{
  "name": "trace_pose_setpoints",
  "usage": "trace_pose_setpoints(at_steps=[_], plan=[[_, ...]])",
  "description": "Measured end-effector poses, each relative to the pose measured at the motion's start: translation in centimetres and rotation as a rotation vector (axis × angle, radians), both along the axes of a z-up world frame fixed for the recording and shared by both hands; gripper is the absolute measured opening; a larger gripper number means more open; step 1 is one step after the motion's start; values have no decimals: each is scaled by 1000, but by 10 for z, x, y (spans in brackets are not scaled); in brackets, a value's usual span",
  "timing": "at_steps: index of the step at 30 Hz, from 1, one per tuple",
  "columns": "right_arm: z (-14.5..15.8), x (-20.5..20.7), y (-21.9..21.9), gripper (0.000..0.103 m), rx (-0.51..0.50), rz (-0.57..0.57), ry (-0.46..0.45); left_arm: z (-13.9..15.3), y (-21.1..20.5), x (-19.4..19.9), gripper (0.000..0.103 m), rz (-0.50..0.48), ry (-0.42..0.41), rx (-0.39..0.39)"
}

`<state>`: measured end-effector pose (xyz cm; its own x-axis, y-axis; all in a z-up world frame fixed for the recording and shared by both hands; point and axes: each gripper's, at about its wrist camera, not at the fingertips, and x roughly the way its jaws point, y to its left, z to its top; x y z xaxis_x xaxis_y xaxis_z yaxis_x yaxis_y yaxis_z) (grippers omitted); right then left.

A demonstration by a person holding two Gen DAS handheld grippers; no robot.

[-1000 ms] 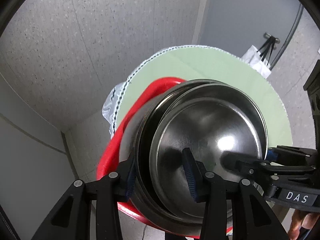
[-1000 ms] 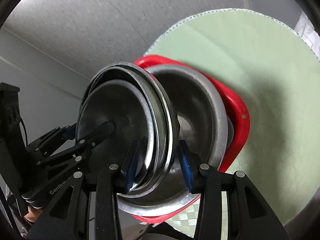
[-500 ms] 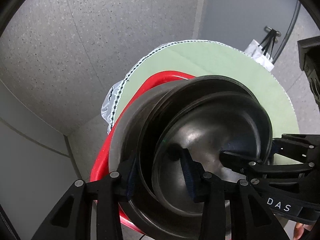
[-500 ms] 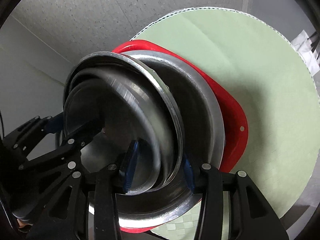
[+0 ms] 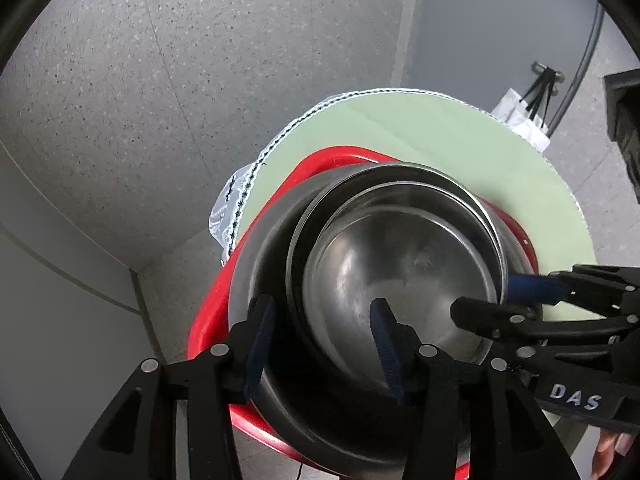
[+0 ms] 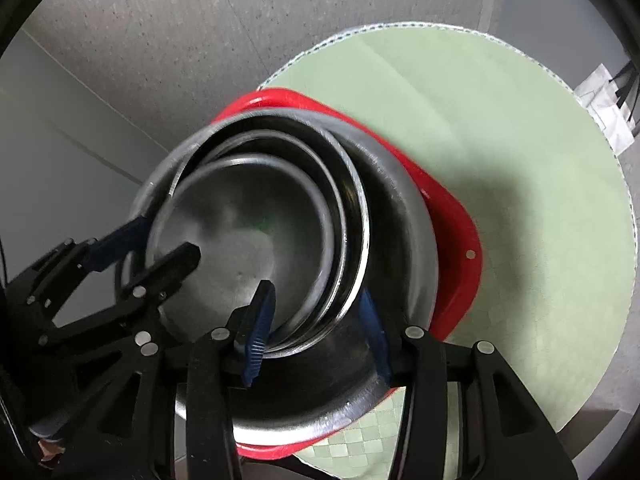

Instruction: Organize plates and bowls

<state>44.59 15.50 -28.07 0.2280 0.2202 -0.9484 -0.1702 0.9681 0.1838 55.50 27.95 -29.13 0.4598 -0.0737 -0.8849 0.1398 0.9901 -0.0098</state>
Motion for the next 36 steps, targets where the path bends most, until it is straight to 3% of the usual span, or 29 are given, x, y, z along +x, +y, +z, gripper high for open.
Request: trace_pose_setpoints(at_steps=[4,7,9,15,21,25,36], plan=[[17,-14,-8,55,26,-11,-39,9,2,-10,53,7,-20,-7],[34,-29,-19,61,56,-27,-80,27,7,-26,66,28,-65,-38],[45,-35,-25,71,65,-34,-109,37,11,-35,75,46,-92,-58],[88,-71,-45,79,91,-48,-258,81,4,-90,96,75,-218,-89],[130,-140,-95,86,99,-89,-422,117,-34,-173,102,89,-343,-57],[153,-198,-141,89,78,-111,-499,133,-73,-235,102,91,-408,-79],[199,-368,-241,101,26,-100,-658,150,-191,-418,102,95,-496,-95]])
